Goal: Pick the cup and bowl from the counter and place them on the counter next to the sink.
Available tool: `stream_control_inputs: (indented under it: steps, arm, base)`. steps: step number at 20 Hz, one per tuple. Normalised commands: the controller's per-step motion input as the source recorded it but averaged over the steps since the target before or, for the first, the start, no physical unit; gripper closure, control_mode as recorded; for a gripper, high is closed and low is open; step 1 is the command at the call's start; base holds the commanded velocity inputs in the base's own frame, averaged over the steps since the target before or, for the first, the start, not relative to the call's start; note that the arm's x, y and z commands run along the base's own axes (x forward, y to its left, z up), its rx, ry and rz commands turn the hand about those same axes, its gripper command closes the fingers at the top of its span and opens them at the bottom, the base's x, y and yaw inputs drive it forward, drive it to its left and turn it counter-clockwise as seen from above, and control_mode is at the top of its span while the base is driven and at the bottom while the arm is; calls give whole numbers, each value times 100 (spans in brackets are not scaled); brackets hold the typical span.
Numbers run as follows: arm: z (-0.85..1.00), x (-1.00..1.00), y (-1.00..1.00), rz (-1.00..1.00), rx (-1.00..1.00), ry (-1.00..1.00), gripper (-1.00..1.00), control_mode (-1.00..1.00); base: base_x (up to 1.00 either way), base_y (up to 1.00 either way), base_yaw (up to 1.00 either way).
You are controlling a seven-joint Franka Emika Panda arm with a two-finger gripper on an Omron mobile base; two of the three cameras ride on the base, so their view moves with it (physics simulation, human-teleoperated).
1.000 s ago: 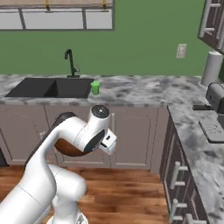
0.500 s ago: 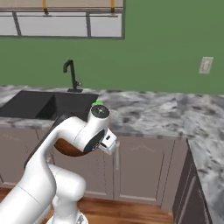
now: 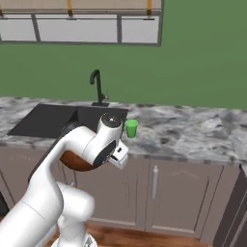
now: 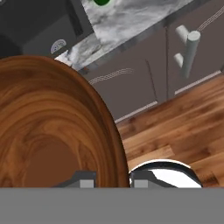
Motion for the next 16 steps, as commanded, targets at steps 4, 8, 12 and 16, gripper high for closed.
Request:
stream_control_inputs:
  steps: [4, 8, 12, 16]
  arm:
    - [0, 0, 0, 0, 0, 0, 100, 100]
    - [0, 0, 0, 0, 0, 0, 100, 100]
    - [0, 0, 0, 0, 0, 0, 100, 100]
    - [0, 0, 0, 0, 0, 0, 100, 100]
  base:
    - [0, 95, -2]
    - [4, 100, -2]
    - [28, 100, -1]
    - [82, 98, 0]
